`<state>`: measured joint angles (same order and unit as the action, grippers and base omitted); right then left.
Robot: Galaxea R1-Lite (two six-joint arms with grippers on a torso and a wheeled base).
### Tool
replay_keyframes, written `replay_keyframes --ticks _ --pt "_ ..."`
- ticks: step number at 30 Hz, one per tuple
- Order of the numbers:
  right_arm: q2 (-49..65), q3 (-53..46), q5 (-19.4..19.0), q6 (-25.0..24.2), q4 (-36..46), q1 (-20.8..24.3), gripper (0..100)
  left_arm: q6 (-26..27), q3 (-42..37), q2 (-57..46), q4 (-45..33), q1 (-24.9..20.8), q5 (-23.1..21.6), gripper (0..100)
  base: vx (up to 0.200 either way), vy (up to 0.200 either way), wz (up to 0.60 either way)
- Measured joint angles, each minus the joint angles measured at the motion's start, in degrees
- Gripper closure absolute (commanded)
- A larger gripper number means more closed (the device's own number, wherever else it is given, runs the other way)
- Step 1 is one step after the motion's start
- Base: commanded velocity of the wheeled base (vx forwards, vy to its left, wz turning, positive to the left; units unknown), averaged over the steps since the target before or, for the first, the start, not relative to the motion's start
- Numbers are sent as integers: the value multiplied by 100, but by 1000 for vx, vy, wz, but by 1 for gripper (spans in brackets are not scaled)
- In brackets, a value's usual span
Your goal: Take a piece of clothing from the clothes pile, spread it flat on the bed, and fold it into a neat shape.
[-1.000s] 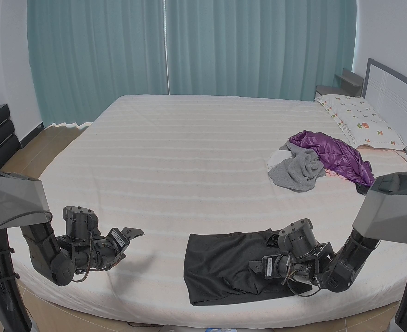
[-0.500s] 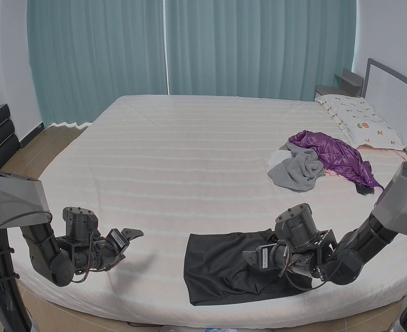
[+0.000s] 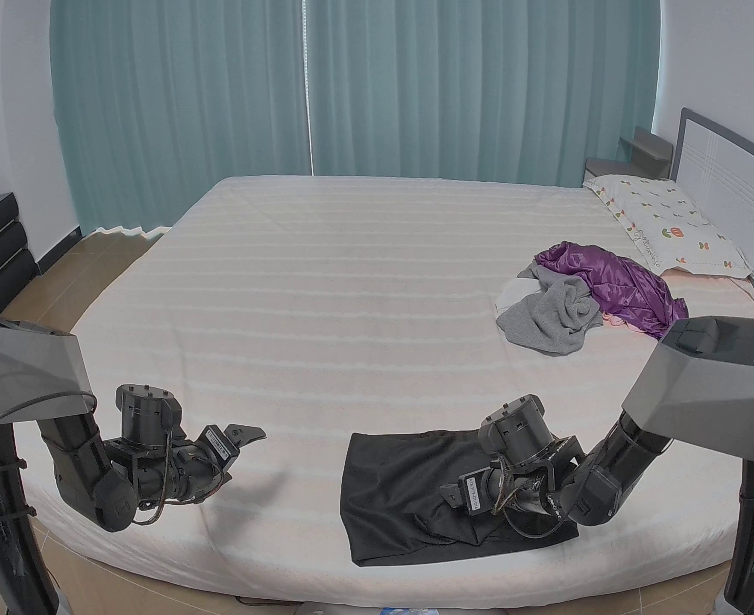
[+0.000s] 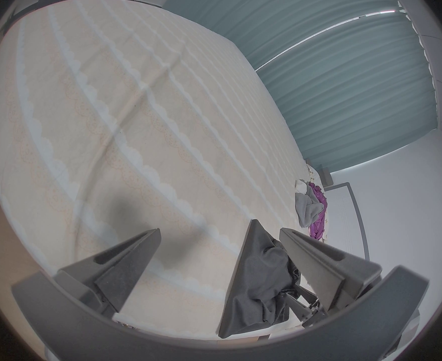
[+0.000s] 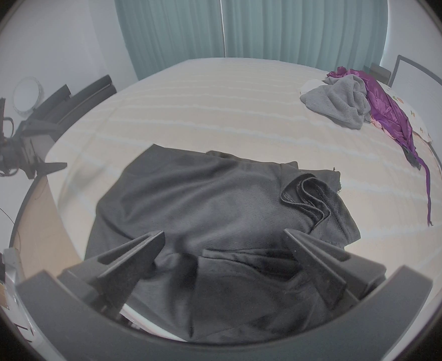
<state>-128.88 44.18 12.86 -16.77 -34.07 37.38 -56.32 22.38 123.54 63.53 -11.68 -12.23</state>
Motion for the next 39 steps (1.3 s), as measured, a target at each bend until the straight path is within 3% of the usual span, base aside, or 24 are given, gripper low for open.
replay_keyframes --ticks 19,39 --pt "350 -625 -17 -16 -66 -273 100 11 -1 2 66 0 2 0 0 0 0" --pt "829 -2094 -20 -6 -1257 -491 100 10 -6 13 71 0 11 0 0 0 0"
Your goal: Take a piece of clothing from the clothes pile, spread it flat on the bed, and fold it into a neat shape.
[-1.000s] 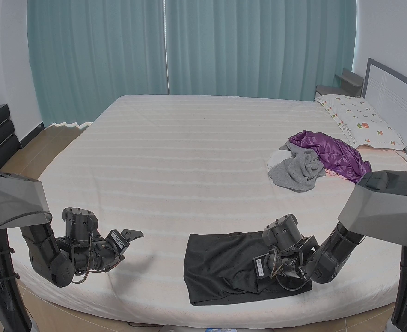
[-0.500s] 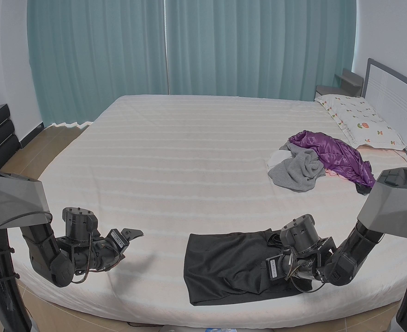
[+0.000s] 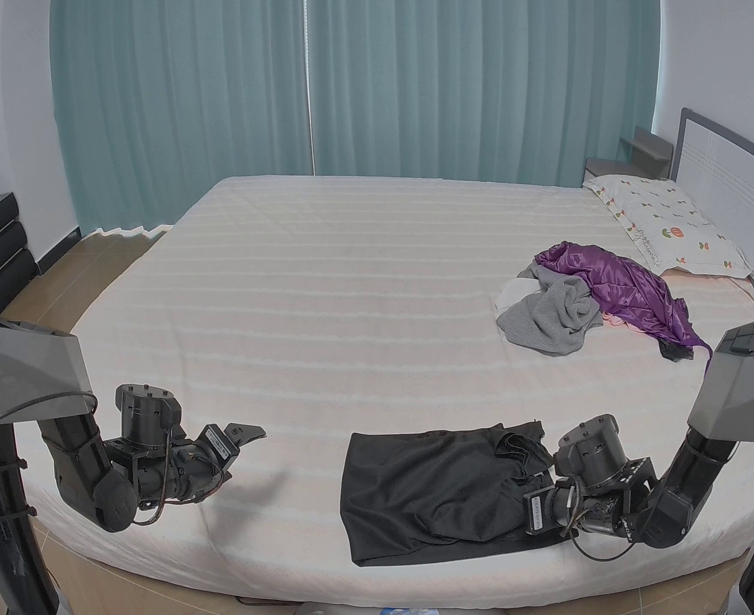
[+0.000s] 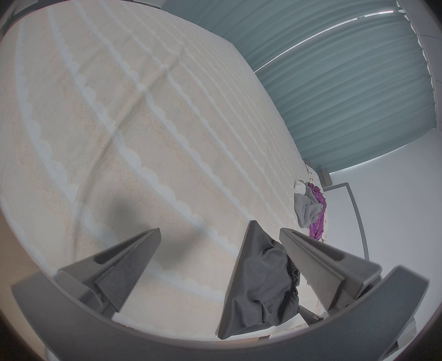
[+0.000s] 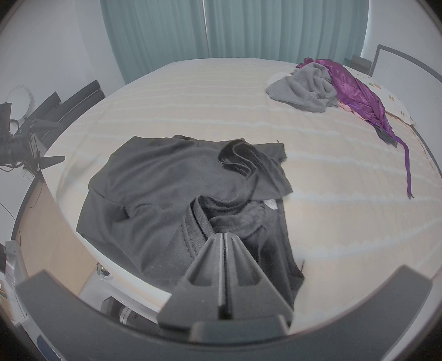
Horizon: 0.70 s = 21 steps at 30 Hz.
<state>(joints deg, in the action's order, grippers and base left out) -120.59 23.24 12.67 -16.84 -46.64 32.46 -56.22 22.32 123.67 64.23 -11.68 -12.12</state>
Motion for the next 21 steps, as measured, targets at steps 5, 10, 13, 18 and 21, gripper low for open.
replay_keyframes --ticks 5,10,13,18,21 --pt "182 -505 -29 22 -240 -210 100 0 0 0 0 0 0 0 0 0 0" --pt "385 -935 -169 41 -284 -430 100 0 0 0 0 0 0 0 0 0 0" --pt "491 -1108 -235 15 -295 -490 100 0 0 2 0 0 5 0 0 0 0" --pt "585 -1202 -334 -10 -344 -534 0 6 0 6 1 0 9 0 0 0 0" --pt "607 -1193 -479 -29 -508 -545 0 9 0 9 0 0 9 0 0 0 0"
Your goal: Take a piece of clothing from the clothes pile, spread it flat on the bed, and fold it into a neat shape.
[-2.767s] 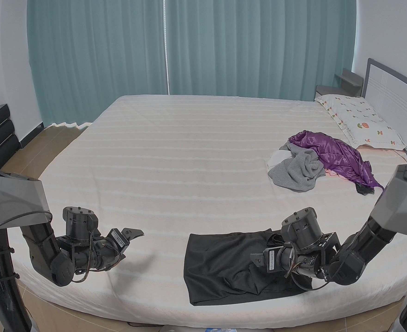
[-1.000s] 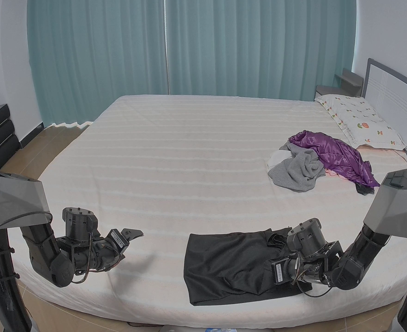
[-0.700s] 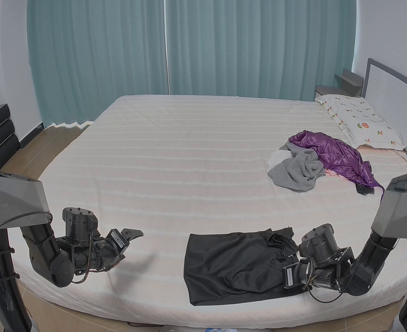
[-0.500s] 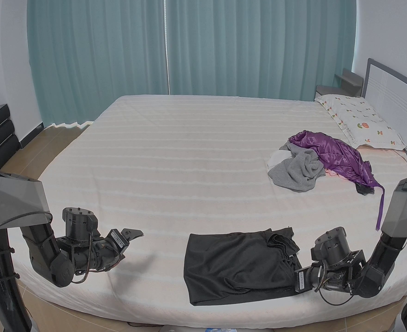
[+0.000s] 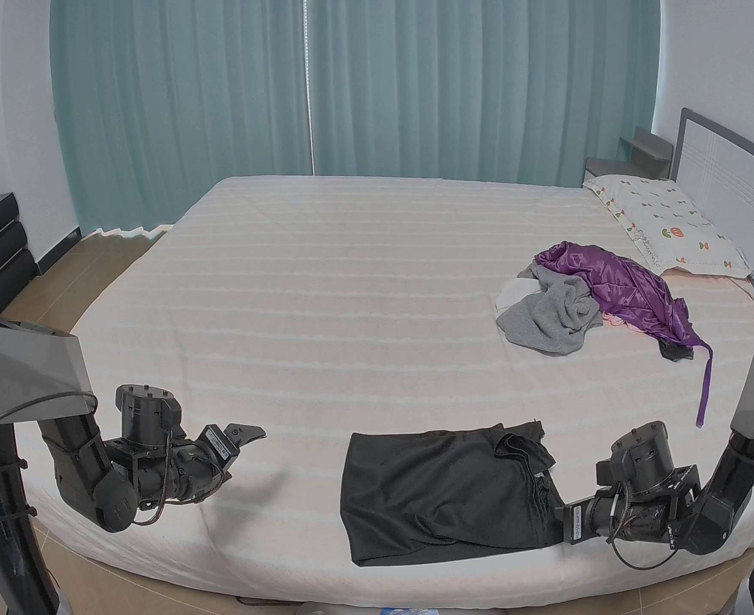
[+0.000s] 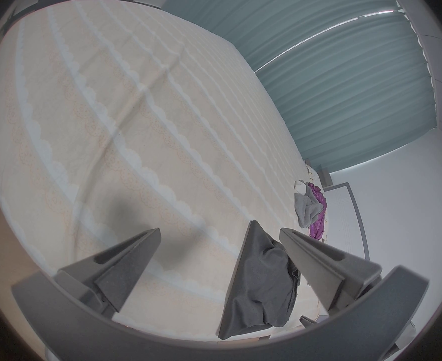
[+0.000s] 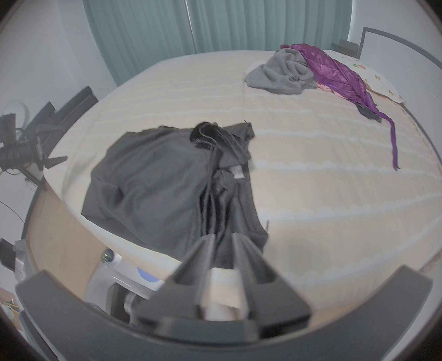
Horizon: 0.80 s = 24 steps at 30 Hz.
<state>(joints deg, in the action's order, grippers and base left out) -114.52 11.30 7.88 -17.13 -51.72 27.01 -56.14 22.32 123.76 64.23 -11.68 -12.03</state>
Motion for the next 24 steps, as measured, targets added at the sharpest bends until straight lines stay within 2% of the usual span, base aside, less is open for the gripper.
replay_keyframes --ticks 6,13,18,24 --pt "-54 44 -484 -589 -215 62 0 0 0 0 0 0 0 0 0 0 0" --pt "-210 62 -1540 -1007 -602 -69 0 -2 6 6 0 0 0 0 0 0 0" --pt "-552 57 -1616 -1007 -991 -200 0 0 6 11 1 0 0 0 0 0 0" --pt "-1214 0 -1635 -897 -1879 -285 0 0 6 13 1 0 0 0 0 0 0"
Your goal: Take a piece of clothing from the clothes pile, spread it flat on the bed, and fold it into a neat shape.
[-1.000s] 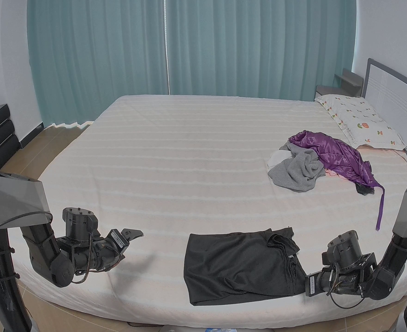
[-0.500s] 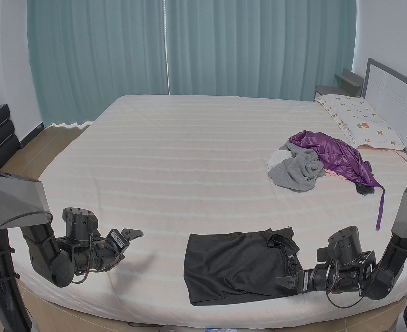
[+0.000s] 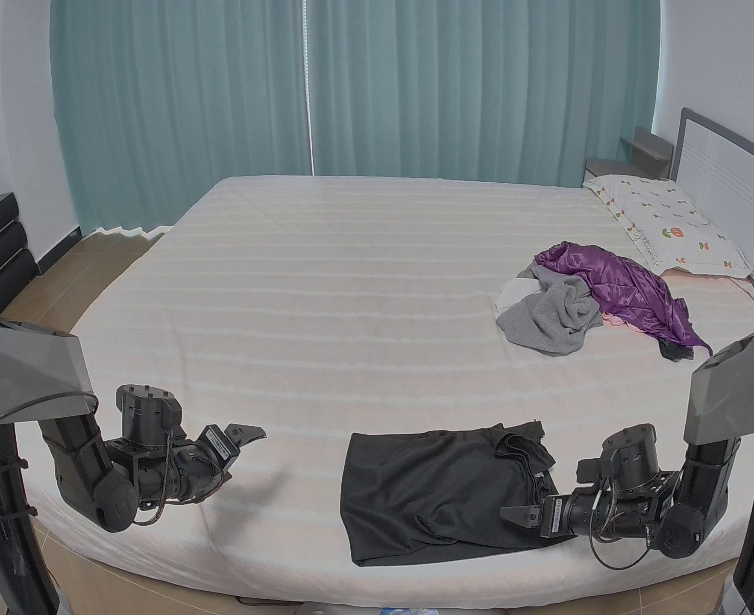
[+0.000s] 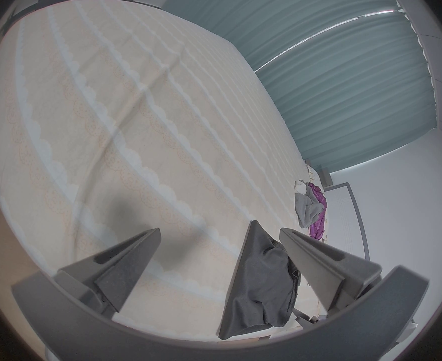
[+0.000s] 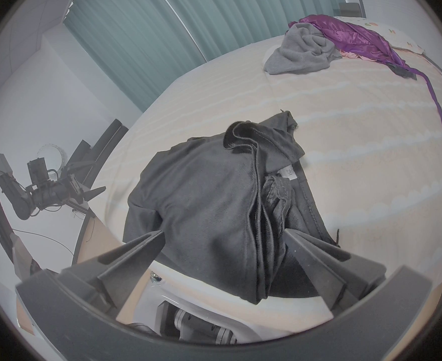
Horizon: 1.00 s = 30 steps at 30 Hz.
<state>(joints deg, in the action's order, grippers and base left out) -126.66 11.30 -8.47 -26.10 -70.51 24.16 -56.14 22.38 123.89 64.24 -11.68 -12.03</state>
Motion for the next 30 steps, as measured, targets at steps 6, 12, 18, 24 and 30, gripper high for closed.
replay_keyframes --ticks 6,12,18,24,30 --pt "-410 -119 -4 123 -180 -66 100 -2 0 2 0 0 -1 0 0 0 0" --pt "-479 -221 11 213 -218 -269 100 -5 2 2 5 0 -1 0 0 0 0" --pt "-410 -400 2 335 -218 -435 100 -9 2 4 2 0 0 0 0 0 0" --pt "-272 -513 5 402 -218 -528 100 -9 2 4 0 0 -1 0 0 0 0" --pt "-197 -583 5 713 -218 -757 100 -9 2 4 0 0 -1 0 0 0 0"
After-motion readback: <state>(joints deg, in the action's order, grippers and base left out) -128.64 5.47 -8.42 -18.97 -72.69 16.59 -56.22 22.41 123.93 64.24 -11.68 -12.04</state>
